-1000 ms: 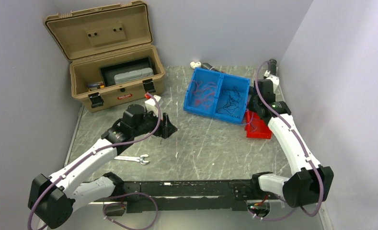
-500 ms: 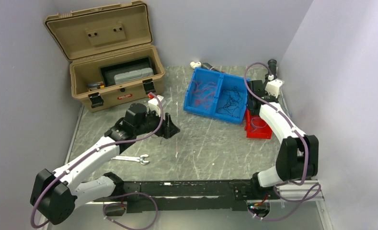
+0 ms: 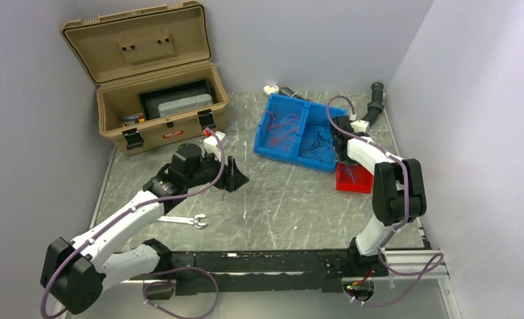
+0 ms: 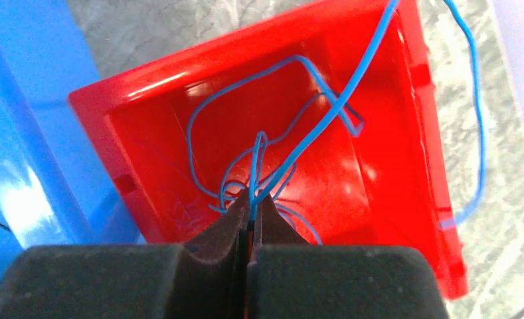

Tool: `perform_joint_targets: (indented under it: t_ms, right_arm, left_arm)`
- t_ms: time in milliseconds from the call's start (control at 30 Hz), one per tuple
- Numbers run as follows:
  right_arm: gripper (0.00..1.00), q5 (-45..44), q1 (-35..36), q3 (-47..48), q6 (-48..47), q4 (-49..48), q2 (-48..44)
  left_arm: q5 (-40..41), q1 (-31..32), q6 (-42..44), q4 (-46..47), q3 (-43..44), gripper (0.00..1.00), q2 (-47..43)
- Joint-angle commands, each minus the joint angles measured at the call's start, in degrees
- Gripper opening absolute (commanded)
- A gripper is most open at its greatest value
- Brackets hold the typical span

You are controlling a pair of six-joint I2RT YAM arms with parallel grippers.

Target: Untangle the cables

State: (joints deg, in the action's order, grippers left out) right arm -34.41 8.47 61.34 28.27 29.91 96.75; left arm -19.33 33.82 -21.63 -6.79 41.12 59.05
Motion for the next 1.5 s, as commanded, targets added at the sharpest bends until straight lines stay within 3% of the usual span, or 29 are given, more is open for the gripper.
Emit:
perform_joint_targets:
  t_ms: [0, 200, 367, 467, 567, 667, 833, 967, 1167, 1300, 1467]
  right_arm:
    - [0.00, 10.64, -2.68, -0.84, 1.61, -3.45, -0.37]
    - [0.00, 20.10, -9.55, -4.69, 1.49, -7.19, -2.00]
    - [0.00, 20.43, -11.20, -6.28, 2.58, -7.25, -0.58]
    - [0.08, 18.74, -11.21, -7.56, 2.28, -7.59, -4.86]
    - [0.25, 17.08, -11.23, -5.84, 1.08, -5.00, -10.09]
    - [0.33, 16.41, -11.10, -3.69, 0.58, -1.88, -13.71]
    - [0.59, 18.08, -11.05, -2.64, -0.51, 0.39, -18.91]
    - [0.67, 18.76, -11.02, -2.28, -1.61, 2.20, -22.68]
    - [0.70, 15.37, -11.06, -1.57, -1.70, 3.95, -25.84]
    - [0.66, 11.22, -13.22, -1.96, 1.65, 2.80, -24.45]
    - [0.63, 26.70, -24.63, -4.76, 8.66, -4.95, -23.57]
  left_arm:
    - [1.20, -0.18, 1.31, 0.64, 0.18, 0.78, -1.82]
    - [0.72, -0.21, 1.32, 1.13, 0.17, 0.78, -1.21]
    - [0.70, -0.20, 1.49, 1.08, 0.43, 0.78, -1.28]
    - [1.03, -0.23, 1.50, 0.91, 0.27, 0.78, -1.61]
    - [0.76, -0.19, 1.33, 1.17, 0.00, 0.79, -1.89]
    - [0.61, -0.22, 1.22, 1.42, -0.12, 0.79, -1.86]
    - [1.45, -0.24, 0.98, 1.03, -0.14, 0.79, -1.65]
    - [5.67, -0.29, -0.53, -0.67, -0.57, 0.79, -1.70]
    - [5.20, -4.43, -4.03, 1.39, -3.76, 0.83, -2.93]
    - [2.82, -7.07, -4.92, 2.75, -4.82, 0.82, -3.62]
    - [2.28, -7.11, -4.82, 3.39, -5.35, 0.82, -4.02]
